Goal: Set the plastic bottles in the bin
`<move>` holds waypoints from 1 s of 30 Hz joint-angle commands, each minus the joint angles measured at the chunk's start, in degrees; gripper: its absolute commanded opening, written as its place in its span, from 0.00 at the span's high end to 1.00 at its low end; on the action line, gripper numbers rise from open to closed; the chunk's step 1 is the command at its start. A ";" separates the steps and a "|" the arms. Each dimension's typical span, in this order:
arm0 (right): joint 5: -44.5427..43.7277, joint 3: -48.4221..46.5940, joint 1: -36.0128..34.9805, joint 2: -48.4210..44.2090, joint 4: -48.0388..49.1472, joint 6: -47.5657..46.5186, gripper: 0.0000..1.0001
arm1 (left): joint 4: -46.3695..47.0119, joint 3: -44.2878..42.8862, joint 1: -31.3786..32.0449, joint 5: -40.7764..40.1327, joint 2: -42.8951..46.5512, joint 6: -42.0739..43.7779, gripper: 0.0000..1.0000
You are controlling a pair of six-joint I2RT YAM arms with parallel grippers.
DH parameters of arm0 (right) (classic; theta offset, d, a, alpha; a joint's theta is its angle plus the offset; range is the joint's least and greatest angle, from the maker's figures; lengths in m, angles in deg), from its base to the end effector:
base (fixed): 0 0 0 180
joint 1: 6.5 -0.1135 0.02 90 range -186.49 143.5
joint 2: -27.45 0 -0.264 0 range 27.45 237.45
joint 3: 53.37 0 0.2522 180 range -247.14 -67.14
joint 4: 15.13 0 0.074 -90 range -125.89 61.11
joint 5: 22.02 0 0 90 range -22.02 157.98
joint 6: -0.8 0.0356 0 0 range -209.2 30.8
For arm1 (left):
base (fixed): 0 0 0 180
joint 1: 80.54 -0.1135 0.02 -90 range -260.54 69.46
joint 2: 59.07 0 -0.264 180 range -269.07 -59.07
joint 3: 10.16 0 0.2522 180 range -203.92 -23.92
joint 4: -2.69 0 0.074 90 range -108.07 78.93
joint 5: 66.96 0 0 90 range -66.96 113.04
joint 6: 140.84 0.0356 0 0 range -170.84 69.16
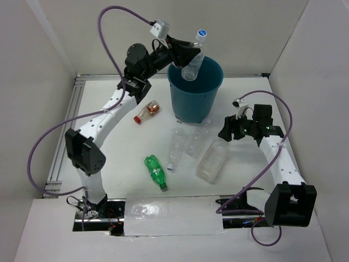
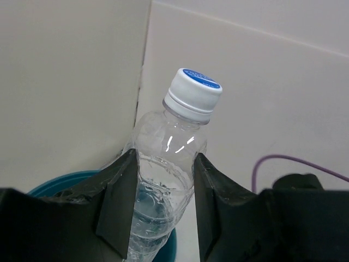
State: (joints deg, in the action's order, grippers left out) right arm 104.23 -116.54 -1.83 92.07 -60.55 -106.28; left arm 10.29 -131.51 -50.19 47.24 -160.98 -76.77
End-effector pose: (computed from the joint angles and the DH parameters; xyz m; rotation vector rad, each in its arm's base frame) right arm 0.2301 0.0023 0.2707 -0.5298 2.1940 0.5526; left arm 0.3440 -0.2183 0.5042 0.4446 1.1283 -1.0980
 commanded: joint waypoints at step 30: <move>-23.24 -4.21 -18.11 36.45 26.74 50.92 0.42 | -21.82 67.39 16.30 -39.05 54.10 -0.34 0.01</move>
State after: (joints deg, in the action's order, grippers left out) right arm 84.51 -120.41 -18.96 126.11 -35.37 -57.50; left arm -8.20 -73.24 -37.84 13.37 -105.20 -72.18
